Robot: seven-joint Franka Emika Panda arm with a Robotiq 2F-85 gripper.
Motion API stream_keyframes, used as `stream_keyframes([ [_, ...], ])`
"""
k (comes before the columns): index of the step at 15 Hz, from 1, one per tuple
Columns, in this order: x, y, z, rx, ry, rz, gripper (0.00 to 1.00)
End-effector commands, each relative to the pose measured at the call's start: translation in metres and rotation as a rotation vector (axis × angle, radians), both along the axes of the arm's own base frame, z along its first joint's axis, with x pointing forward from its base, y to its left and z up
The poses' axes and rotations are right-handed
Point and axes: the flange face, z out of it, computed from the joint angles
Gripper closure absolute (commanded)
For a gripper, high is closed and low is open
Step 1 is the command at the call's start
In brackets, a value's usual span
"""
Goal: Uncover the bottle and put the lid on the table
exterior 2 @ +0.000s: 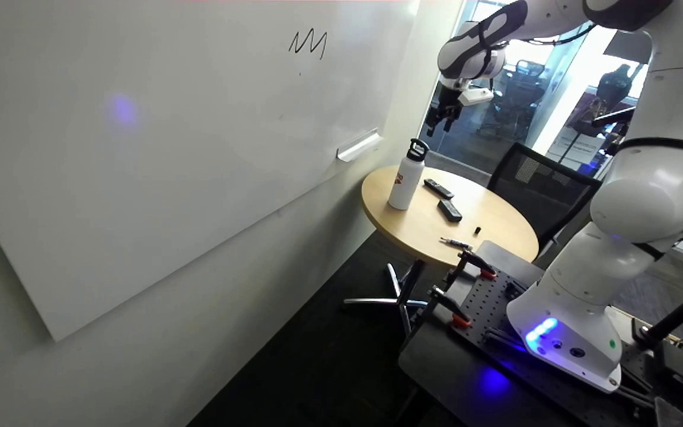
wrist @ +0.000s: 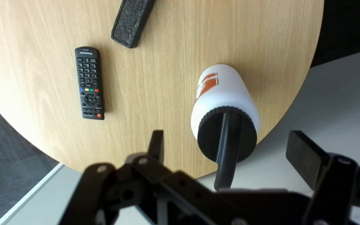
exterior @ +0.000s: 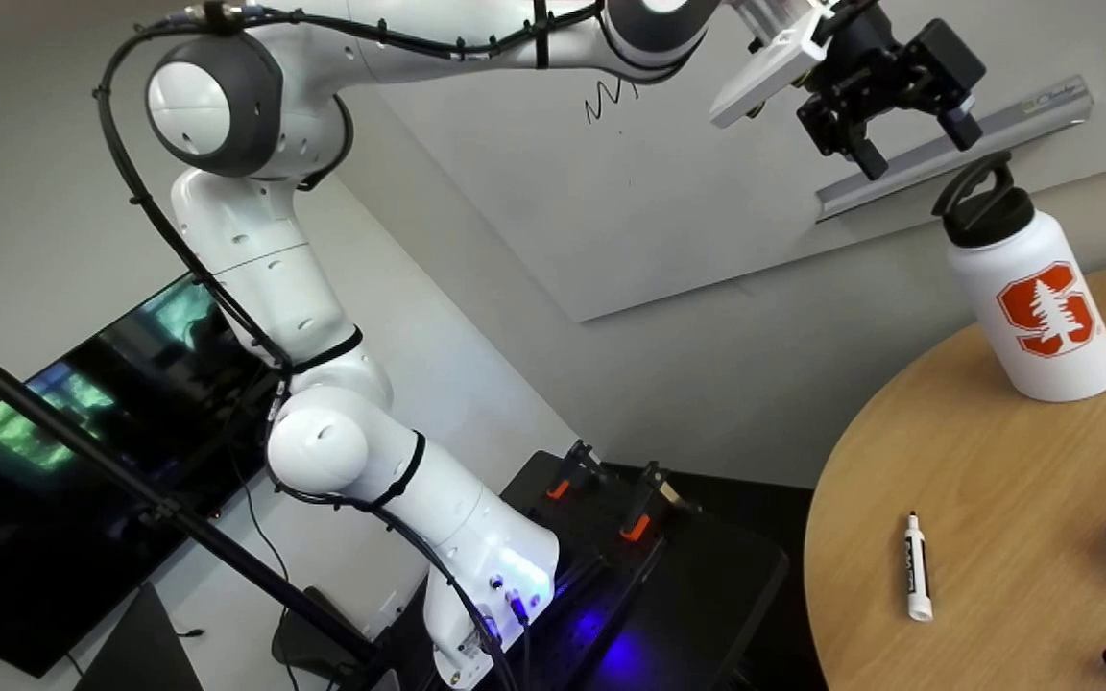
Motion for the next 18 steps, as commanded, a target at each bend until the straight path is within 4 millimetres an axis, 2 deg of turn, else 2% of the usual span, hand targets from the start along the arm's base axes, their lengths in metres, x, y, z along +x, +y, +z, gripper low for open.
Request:
stream_keyframes([
  [1,0.001,-0.002,0.001,-0.002,0.000,-0.001,0.00],
  [3,0.006,-0.001,-0.001,0.020,0.005,0.034,0.00],
  [11,0.028,-0.010,-0.037,0.110,-0.050,0.060,0.00],
  [18,0.043,-0.020,-0.045,0.114,-0.081,0.027,0.00],
])
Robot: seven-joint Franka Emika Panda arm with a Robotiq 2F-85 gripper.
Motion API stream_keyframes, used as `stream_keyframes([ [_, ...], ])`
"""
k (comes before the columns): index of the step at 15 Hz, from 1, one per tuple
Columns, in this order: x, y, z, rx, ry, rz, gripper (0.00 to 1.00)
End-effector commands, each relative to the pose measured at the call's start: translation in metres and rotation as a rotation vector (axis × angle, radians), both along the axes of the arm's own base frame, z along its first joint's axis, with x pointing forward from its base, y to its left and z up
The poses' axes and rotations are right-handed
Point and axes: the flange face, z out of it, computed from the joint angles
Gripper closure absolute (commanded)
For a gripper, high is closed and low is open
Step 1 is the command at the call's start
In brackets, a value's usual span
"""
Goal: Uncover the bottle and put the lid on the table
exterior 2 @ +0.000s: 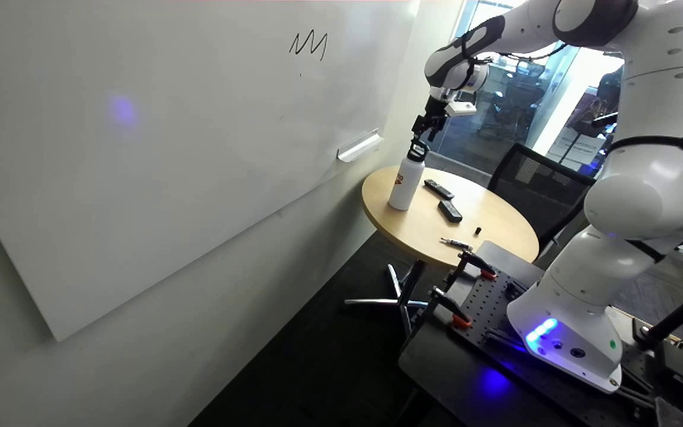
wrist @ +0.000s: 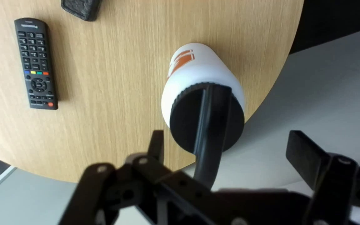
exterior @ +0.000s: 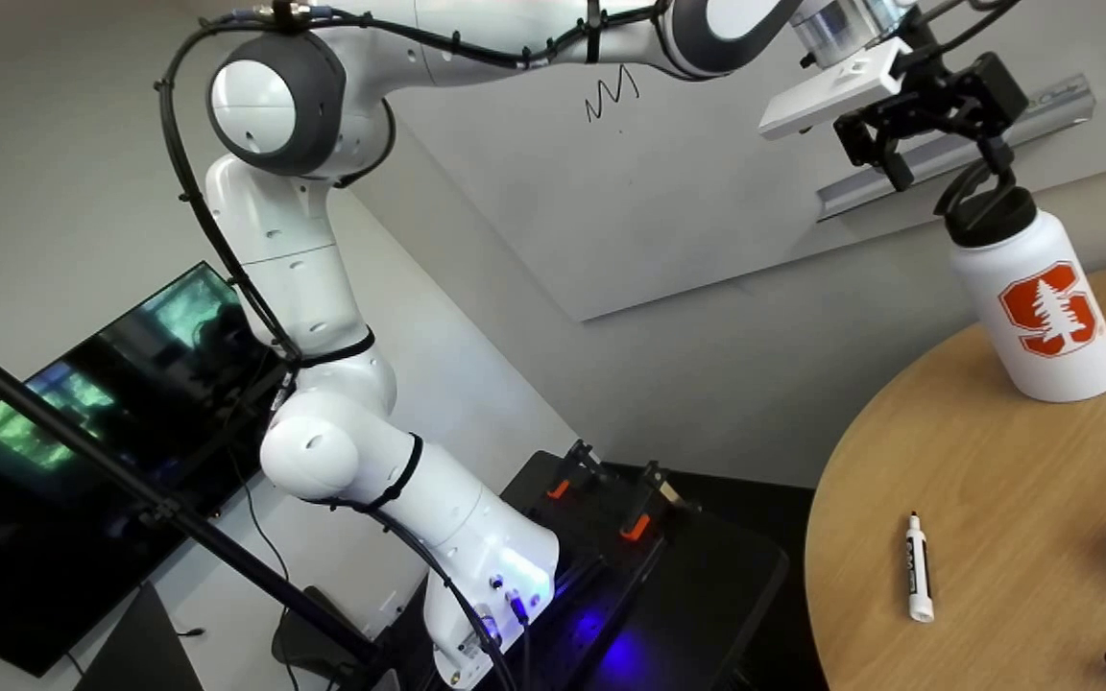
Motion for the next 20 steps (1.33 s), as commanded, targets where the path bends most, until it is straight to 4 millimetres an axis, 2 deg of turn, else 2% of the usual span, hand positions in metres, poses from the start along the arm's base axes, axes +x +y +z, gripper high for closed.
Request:
stream_keyframes([
  [1,0.012,-0.008,0.001,0.005,-0.034,-0.007,0.22],
  [3,0.016,-0.009,0.000,0.002,-0.035,-0.007,0.32],
  [8,0.023,-0.010,-0.004,-0.003,-0.026,0.000,0.73],
  [12,0.026,-0.010,-0.004,-0.012,-0.022,0.003,0.99],
  [14,0.025,-0.012,-0.002,-0.016,-0.020,0.001,0.95],
  [20,0.016,-0.018,0.010,-0.024,-0.026,0.003,0.95],
])
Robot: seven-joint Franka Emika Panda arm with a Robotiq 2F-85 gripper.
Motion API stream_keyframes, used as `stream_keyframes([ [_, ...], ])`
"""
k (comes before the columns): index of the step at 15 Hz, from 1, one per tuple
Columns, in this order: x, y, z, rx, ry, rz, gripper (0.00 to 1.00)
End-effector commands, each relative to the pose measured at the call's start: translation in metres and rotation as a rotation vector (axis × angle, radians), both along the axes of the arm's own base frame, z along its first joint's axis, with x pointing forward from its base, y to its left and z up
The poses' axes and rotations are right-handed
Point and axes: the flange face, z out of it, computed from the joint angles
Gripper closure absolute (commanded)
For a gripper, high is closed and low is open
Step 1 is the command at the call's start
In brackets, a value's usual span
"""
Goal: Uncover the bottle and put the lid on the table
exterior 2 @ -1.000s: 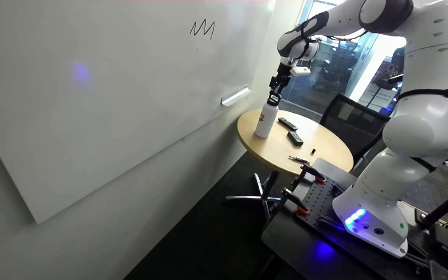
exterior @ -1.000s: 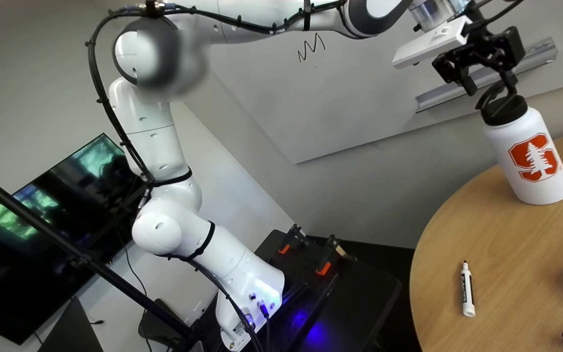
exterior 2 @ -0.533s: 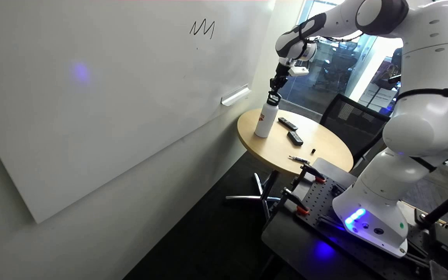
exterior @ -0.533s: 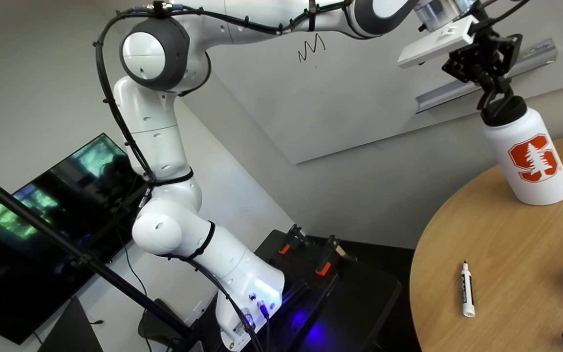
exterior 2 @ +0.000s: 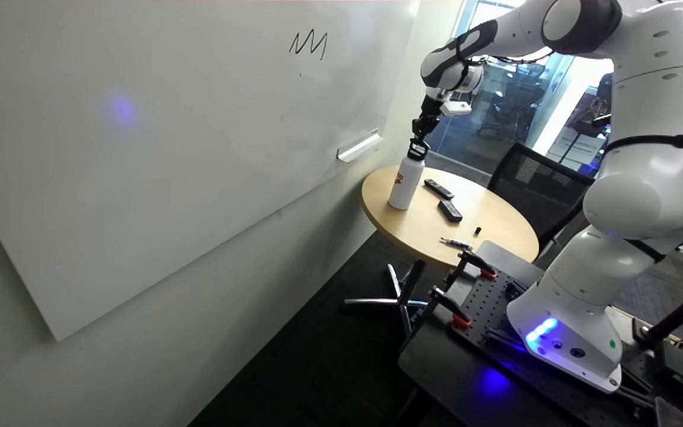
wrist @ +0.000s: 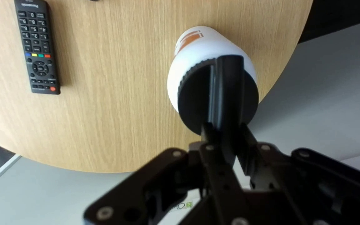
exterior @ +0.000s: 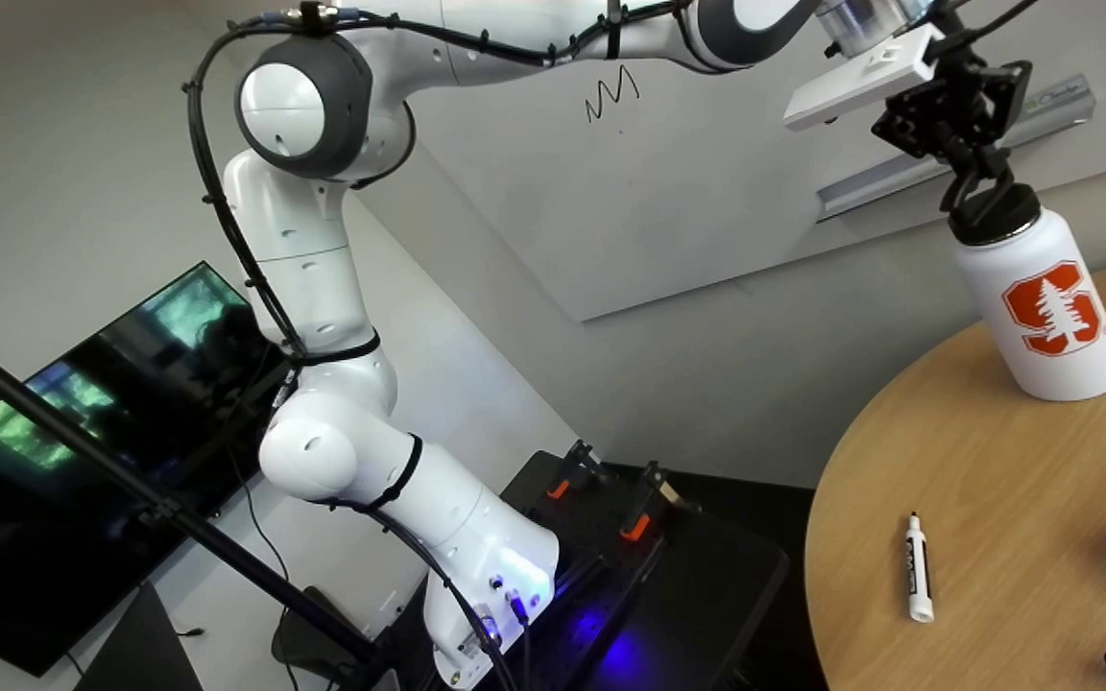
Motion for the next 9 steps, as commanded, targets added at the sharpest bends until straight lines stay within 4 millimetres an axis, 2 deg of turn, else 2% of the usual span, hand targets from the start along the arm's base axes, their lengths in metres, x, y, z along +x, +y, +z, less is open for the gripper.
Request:
stream_keyframes([
  [1,-0.004,-0.006,0.017,-0.011,-0.008,0.003,0.95],
  [5,-0.007,-0.007,0.025,-0.013,-0.019,0.008,0.95],
  [9,-0.020,-0.007,0.044,-0.009,-0.033,0.029,0.95],
])
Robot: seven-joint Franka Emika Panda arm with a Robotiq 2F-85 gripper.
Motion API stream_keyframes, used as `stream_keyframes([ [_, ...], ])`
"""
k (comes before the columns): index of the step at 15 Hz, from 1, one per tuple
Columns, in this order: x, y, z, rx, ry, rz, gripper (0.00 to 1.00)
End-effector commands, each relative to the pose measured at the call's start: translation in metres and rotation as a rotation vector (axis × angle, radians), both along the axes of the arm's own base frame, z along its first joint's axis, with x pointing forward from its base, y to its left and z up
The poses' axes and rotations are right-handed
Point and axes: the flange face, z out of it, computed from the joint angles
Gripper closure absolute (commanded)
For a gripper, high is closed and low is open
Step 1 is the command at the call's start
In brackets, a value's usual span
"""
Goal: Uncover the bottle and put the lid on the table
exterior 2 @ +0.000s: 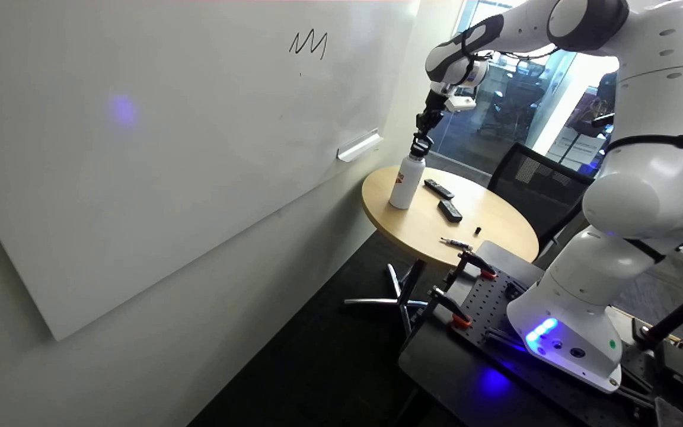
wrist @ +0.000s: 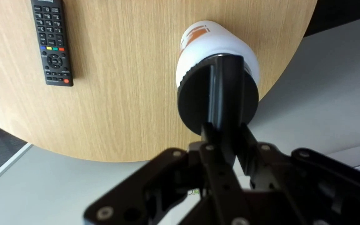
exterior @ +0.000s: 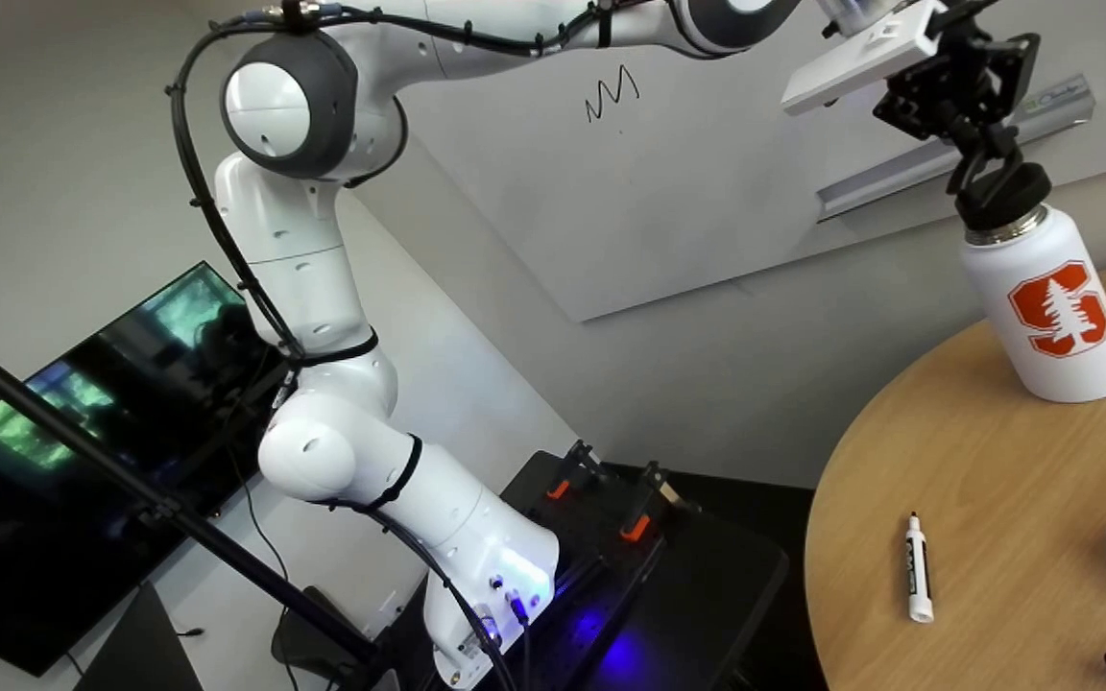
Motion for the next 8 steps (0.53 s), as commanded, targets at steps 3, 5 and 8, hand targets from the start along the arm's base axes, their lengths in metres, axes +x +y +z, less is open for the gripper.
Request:
stream_keyframes([
  [3,-0.029,-0.008,0.043,-0.024,-0.036,-0.032,0.95],
  [5,-0.039,-0.027,0.051,-0.037,-0.051,-0.115,0.95],
  [8,-0.060,-0.047,0.049,-0.012,-0.004,-0.188,0.95],
])
